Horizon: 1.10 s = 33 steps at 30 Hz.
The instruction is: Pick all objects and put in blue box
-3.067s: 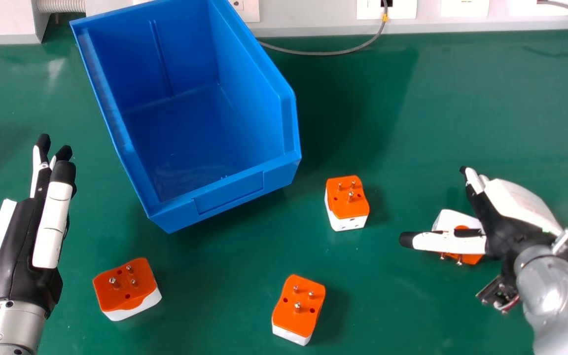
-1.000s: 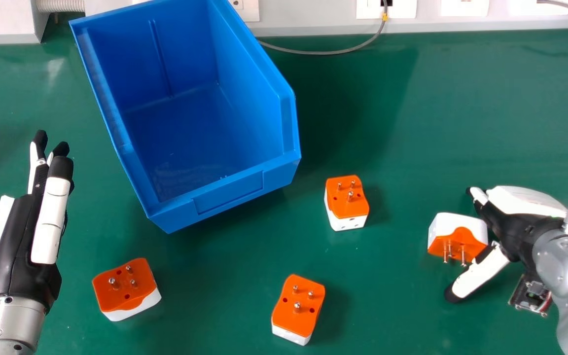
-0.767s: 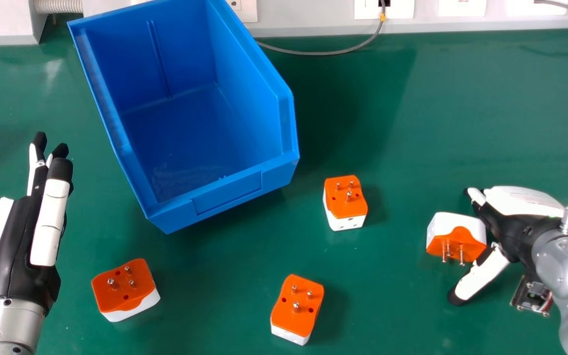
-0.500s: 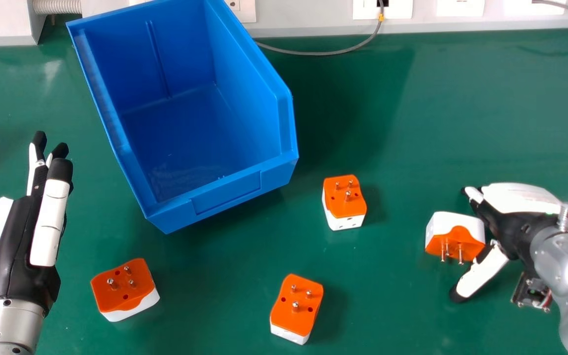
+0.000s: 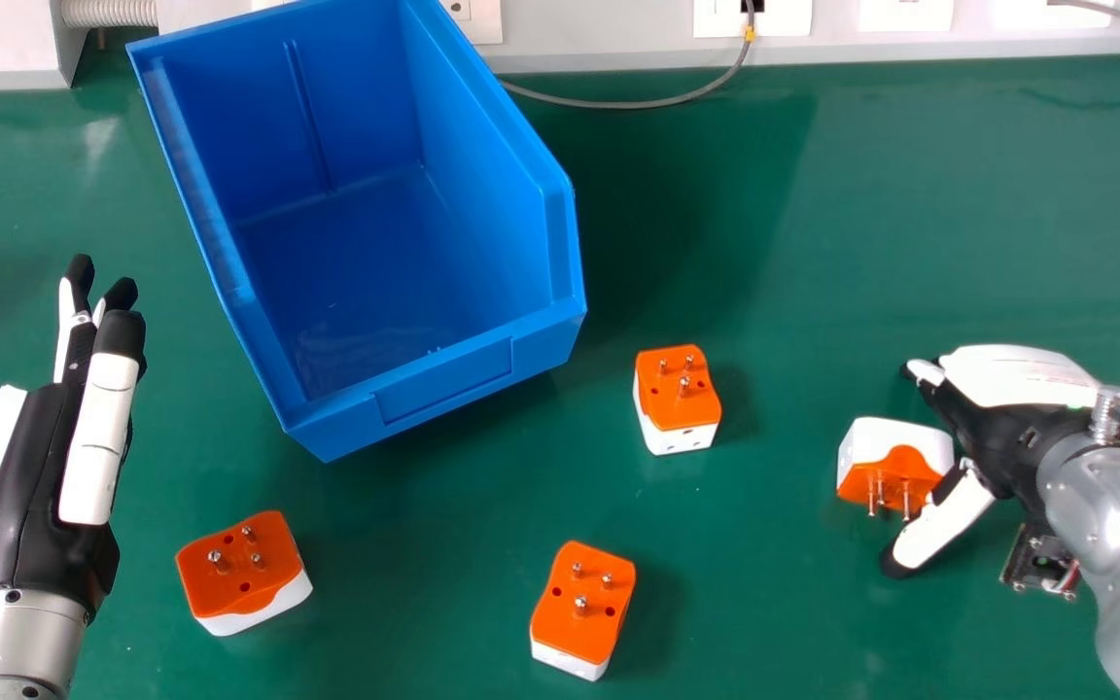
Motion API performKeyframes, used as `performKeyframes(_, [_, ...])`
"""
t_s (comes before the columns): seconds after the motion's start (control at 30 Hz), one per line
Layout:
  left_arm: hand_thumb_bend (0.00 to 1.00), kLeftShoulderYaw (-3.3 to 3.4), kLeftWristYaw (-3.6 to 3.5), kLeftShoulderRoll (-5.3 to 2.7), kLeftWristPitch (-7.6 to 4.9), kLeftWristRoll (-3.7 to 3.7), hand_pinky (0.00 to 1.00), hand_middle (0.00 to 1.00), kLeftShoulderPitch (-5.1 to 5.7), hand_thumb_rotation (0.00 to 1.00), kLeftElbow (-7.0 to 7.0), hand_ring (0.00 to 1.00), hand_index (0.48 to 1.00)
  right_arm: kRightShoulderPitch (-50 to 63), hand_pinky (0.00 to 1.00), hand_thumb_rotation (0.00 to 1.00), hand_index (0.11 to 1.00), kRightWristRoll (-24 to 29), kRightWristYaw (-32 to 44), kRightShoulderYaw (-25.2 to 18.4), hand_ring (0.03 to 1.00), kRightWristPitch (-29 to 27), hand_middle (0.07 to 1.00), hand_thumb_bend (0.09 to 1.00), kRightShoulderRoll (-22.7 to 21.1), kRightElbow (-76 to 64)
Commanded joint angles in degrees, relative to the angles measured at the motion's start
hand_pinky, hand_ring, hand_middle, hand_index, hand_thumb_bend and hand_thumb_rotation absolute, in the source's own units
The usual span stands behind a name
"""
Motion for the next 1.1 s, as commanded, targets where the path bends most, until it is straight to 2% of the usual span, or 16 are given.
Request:
performKeyframes(0.0, [0.81,0.17,-0.19,0.37,-0.82,-0.37,1.00,1.00,0.04,1.00,-0.80,1.00,1.000,-0.77,0.97,0.34,0.941,0.69,-0.05,-0.04,0.993,-1.09,0.980,0.779,0.95,-1.41])
performKeyframes(0.27, [0.81,0.11,-0.13,0.36,-0.30,-0.37,1.00,1.00,-0.03,1.00,-0.90,1.00,1.000,-0.57,0.97,0.34,0.930,-0.05,0.59,0.82,0.995,-1.41,0.980,0.763,1.35,-2.06])
performKeyframes(0.37, [0.82,0.01,0.10,0.30,0.05,-0.17,1.00,1.00,0.29,1.00,-1.78,1.00,1.000,0.13,0.97,0.34,0.922,-0.27,0.44,1.01,0.993,-1.41,0.977,0.759,1.56,-3.35])
performKeyframes(0.5, [0.81,0.10,0.06,0.39,0.41,-0.38,1.00,1.00,0.26,1.00,-2.06,1.00,1.000,0.82,0.95,0.34,0.925,0.17,0.36,0.77,0.988,-0.96,0.973,0.755,2.20,-3.98])
performKeyframes(0.63, [0.81,0.29,-0.10,0.54,-0.10,-0.39,1.00,1.00,-0.03,1.00,-1.13,1.00,1.000,1.24,0.94,0.34,0.926,-0.14,0.27,0.95,0.983,-0.77,0.971,0.754,2.42,-3.75])
performKeyframes(0.8, [0.81,0.26,0.04,0.60,0.09,-0.13,1.00,1.00,0.36,1.00,-1.80,1.00,1.000,1.09,0.94,0.34,0.924,-0.46,-0.08,1.54,0.977,-1.47,0.968,0.751,2.38,-2.76])
performKeyframes(0.9, [0.81,0.38,-0.19,0.72,0.05,-0.37,1.00,1.00,0.32,1.00,-1.57,1.00,1.000,0.72,0.92,0.33,0.917,0.15,-0.57,1.59,0.968,-2.17,0.963,0.746,2.67,-1.47])
performKeyframes(1.0, [0.81,0.45,-0.07,0.74,0.02,-0.26,1.00,1.00,0.54,1.00,-1.81,1.00,1.000,0.60,0.90,0.32,0.910,0.79,-1.52,1.37,0.960,-3.33,0.957,0.740,2.80,0.01])
performKeyframes(1.07, [0.81,0.52,-0.01,0.81,-0.04,-0.17,1.00,1.00,0.47,1.00,-1.43,1.00,1.000,0.65,0.89,0.30,0.901,1.27,-1.53,0.93,0.948,-3.35,0.949,0.733,2.86,0.39])
